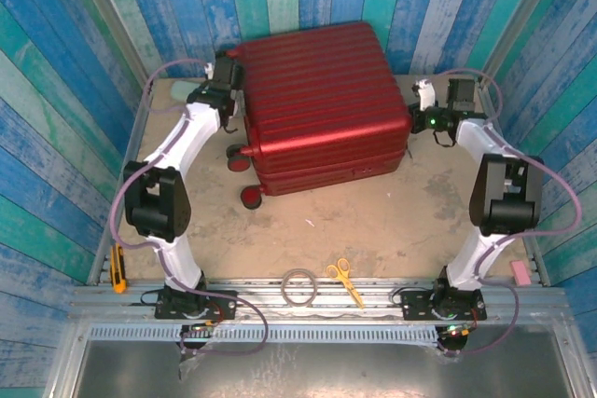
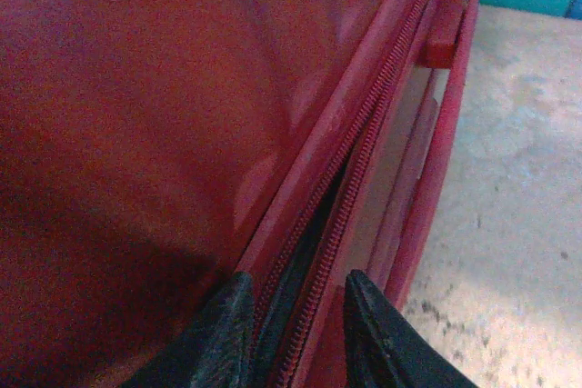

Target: Pack the luggage

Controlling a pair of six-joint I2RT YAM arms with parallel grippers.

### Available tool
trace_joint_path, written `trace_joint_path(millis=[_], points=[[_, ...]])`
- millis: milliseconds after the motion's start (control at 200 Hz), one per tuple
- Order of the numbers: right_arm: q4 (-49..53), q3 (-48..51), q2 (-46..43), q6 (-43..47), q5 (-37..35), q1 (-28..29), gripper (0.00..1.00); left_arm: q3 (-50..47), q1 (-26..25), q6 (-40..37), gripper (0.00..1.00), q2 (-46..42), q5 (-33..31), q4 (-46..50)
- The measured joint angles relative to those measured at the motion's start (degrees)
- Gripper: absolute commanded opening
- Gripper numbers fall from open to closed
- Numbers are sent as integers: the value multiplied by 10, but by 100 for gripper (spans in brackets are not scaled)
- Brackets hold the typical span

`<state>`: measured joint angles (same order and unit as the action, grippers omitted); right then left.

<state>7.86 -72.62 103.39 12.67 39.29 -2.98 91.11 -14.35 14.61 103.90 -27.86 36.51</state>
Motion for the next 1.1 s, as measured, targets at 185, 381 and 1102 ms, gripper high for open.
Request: trace_joint_path(millis=[185, 381, 1102], points=[[17, 53, -68, -51, -72, 21, 34, -24, -20, 31, 77, -77, -24, 12], [70, 90, -149, -114, -159, 53, 38, -181, -71, 143, 64, -343, 95, -17], [12, 369, -473, -152, -114, 30, 71, -173, -61, -102, 87, -306, 187, 51]])
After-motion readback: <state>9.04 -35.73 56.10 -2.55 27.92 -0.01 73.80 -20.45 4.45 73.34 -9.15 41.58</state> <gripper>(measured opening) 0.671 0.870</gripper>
